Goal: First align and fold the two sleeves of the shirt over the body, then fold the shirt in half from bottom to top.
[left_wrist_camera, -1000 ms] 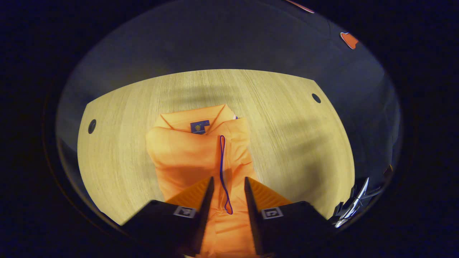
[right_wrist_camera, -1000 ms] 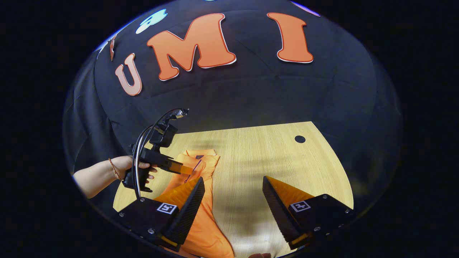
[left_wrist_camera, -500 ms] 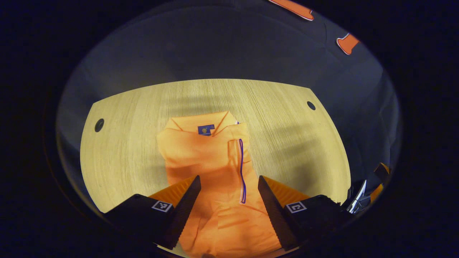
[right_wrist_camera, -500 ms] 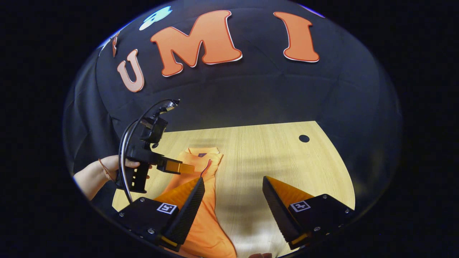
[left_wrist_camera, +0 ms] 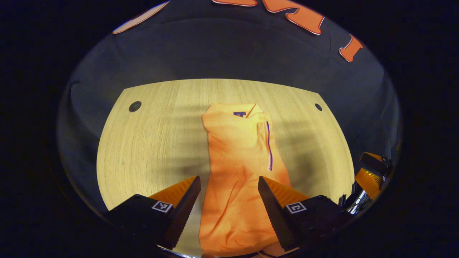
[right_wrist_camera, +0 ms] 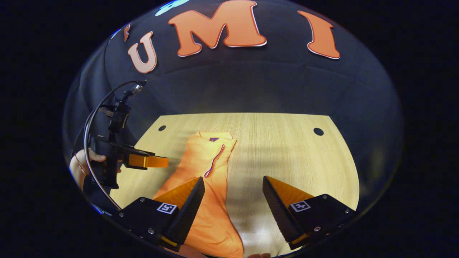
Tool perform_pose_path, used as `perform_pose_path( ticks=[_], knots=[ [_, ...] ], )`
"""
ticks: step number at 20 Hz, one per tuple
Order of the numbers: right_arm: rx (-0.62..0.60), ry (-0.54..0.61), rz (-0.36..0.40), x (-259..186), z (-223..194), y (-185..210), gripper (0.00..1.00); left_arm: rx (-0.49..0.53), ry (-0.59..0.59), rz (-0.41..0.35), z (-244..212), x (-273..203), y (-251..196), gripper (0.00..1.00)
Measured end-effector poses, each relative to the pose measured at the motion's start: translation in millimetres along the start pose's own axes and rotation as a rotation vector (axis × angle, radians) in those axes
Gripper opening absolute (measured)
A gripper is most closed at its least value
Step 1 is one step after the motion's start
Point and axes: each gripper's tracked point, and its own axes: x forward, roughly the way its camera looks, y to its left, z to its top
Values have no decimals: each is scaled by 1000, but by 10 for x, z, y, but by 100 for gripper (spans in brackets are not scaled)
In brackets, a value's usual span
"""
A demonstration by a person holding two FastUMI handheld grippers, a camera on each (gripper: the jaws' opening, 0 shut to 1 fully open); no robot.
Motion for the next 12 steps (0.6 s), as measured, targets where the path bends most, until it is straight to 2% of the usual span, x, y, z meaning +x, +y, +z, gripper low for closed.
perform_pose_path(
  ticks=[3,6,12],
  knots=[
    [-28,74,2,75,-300,134,99,-32,33,14,-428,-99,149,99],
    [-45,161,-1,123,-663,209,99,-31,68,59,-855,-161,330,99],
    [-55,336,-38,91,-1492,179,99,-140,177,59,-1746,-131,339,99]
  ],
)
